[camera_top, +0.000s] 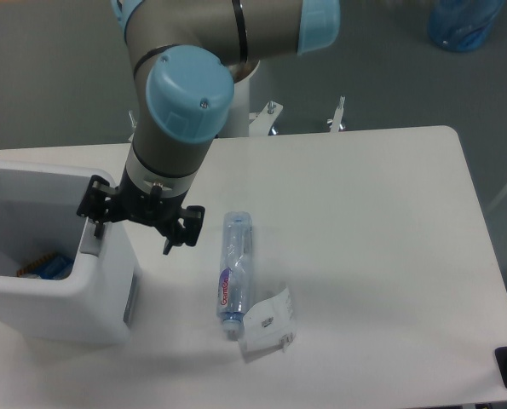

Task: Open the trash can
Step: 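Push the bin lid open with the gripper, then move the gripper away from the open bin over the water bottle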

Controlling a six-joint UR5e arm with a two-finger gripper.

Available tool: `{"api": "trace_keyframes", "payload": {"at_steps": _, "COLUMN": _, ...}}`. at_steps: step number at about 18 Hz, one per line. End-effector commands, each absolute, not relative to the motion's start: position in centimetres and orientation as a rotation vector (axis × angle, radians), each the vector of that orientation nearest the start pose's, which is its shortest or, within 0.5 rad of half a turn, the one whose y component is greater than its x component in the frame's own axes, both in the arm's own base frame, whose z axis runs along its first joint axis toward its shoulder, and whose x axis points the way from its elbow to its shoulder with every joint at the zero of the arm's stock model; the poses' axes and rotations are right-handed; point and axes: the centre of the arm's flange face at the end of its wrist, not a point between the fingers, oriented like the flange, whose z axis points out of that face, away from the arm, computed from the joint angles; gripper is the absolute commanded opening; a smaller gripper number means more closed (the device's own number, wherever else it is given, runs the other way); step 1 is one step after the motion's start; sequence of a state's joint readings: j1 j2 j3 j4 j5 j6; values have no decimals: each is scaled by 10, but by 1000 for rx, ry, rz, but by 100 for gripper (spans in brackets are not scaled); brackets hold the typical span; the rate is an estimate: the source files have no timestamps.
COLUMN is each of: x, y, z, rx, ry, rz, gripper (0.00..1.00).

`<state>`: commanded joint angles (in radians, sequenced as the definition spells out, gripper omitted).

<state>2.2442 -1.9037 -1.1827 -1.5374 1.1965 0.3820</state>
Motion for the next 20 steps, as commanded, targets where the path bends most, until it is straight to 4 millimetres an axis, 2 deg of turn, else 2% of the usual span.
{"api": "trace_keyframes", "payload": {"at_steps": 3, "x": -273, "y": 603, "z": 512, "rx": -2779, "ry": -366, "rz": -345, "gripper": 100}}
{"api": "trace_keyframes", "payload": {"at_steps": 8, "x": -302, "y": 597, "z": 502, "rx": -2784, "ry": -333, "rz": -111, "gripper": 100}}
{"api": "trace_keyframes", "payload": {"at_steps": 12, "x": -352, "y": 578, "z": 483, "rx": -2824, "ry": -255, "rz": 58, "gripper": 100}}
{"api": "trace_keyframes", "payload": {"at_steps": 15, "x": -386, "y": 566, "z": 472, "rx": -2840, "ry": -201, "rz": 116, "gripper": 100}}
{"api": "trace_keyframes", "payload": {"at_steps": 18, "x": -419, "y": 564, "z": 434, "rx": -2900, "ry": -78, "rz": 147, "gripper": 100}}
{"api": "trace_keyframes", "payload": {"at_steps": 20, "x": -458, "y": 537, "z": 414, "rx": -2976, "ry": -39, "rz": 216, "gripper": 100}}
